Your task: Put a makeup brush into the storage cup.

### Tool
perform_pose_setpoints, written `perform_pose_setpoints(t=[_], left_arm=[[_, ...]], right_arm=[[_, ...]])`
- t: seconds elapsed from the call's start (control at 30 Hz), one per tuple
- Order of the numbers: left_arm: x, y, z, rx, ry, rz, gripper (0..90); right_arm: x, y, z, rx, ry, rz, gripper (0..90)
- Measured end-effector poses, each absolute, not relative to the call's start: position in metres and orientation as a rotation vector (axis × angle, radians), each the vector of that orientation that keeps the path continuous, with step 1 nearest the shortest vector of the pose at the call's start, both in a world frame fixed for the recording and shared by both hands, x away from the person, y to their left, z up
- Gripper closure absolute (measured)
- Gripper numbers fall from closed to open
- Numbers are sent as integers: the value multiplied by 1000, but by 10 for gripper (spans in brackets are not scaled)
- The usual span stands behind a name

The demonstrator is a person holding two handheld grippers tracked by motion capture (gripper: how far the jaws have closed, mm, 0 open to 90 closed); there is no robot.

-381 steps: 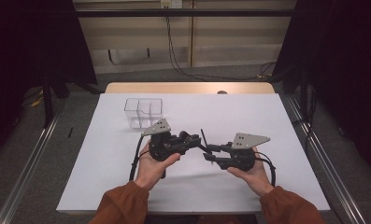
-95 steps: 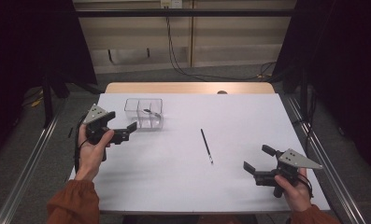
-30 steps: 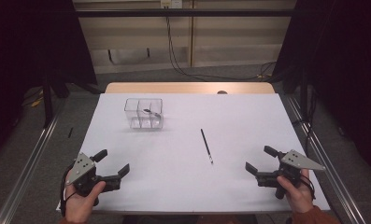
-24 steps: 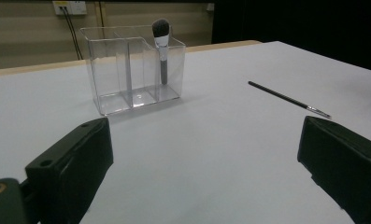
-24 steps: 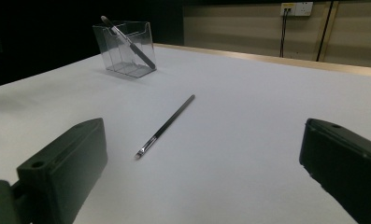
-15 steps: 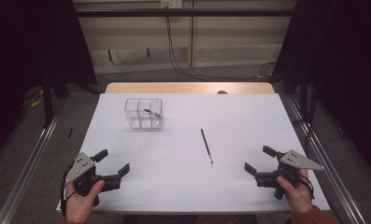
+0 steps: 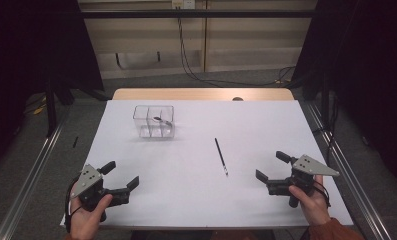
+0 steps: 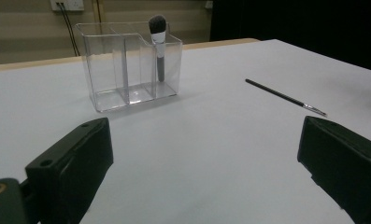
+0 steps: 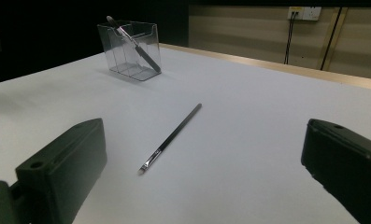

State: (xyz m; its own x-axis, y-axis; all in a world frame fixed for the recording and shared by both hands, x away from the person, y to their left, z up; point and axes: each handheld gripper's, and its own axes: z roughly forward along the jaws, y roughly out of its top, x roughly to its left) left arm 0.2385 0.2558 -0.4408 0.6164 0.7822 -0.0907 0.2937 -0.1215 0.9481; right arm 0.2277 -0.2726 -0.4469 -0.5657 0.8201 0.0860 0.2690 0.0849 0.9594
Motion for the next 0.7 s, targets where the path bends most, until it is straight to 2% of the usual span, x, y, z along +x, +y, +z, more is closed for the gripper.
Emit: perform_pose_setpoints(t=[0.7], left_arm=[[240,253,-440,1698,885,528,34]], right_arm=[[266,-241,-438,1026,2006,1456,5]])
